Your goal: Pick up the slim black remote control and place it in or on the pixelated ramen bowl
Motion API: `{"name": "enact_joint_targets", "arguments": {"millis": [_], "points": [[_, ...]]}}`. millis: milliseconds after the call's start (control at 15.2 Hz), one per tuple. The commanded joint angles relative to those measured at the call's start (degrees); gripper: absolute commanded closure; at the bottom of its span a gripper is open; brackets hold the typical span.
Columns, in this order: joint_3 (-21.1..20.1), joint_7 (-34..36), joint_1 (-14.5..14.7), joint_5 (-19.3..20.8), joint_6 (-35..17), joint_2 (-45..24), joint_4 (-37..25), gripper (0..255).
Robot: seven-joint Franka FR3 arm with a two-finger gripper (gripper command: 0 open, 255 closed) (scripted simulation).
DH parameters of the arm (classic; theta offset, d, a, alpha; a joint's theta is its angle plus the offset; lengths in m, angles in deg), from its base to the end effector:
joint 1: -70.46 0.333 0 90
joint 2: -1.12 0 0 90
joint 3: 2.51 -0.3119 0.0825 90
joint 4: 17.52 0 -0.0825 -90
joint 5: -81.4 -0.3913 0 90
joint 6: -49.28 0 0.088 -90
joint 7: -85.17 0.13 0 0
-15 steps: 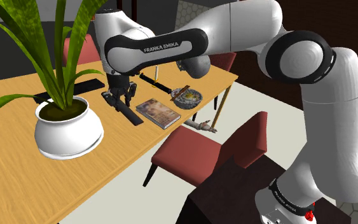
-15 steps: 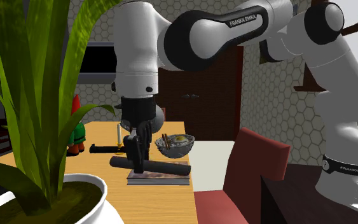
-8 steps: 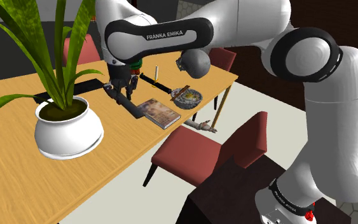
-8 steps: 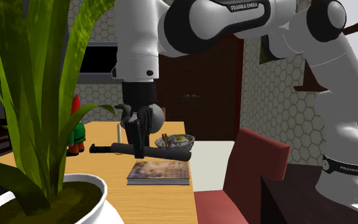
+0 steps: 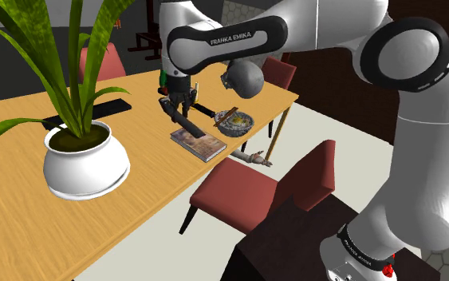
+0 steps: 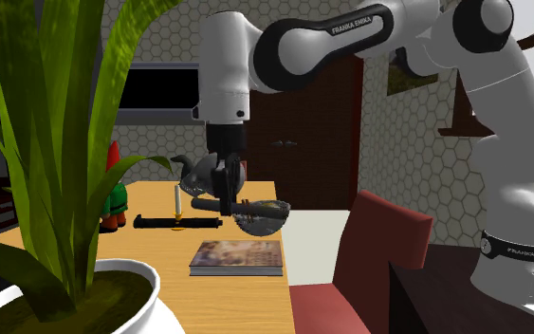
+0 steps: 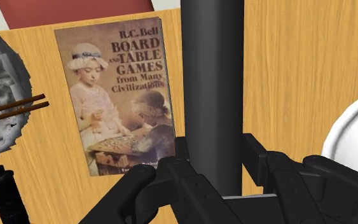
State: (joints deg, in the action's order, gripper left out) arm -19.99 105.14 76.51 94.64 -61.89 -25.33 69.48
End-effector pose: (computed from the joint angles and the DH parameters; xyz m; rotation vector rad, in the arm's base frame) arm 0.6482 0.2310 0.3739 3.0555 0.1816 0.0220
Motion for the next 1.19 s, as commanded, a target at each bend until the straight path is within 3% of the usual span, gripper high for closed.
{"name": "enact_joint_targets", "arguments": {"millis": [0,528,1122], "points": [[0.5,-2.6,-2.3,-0.6,-1.3,1.8,2.8,255],[2.9,-12.2,-9.9,-2.3,-4.6,5.6,8.6,255],[6.1,-23.4,-17.6,-3.7,-6.3,6.0,9.5,255]]}}
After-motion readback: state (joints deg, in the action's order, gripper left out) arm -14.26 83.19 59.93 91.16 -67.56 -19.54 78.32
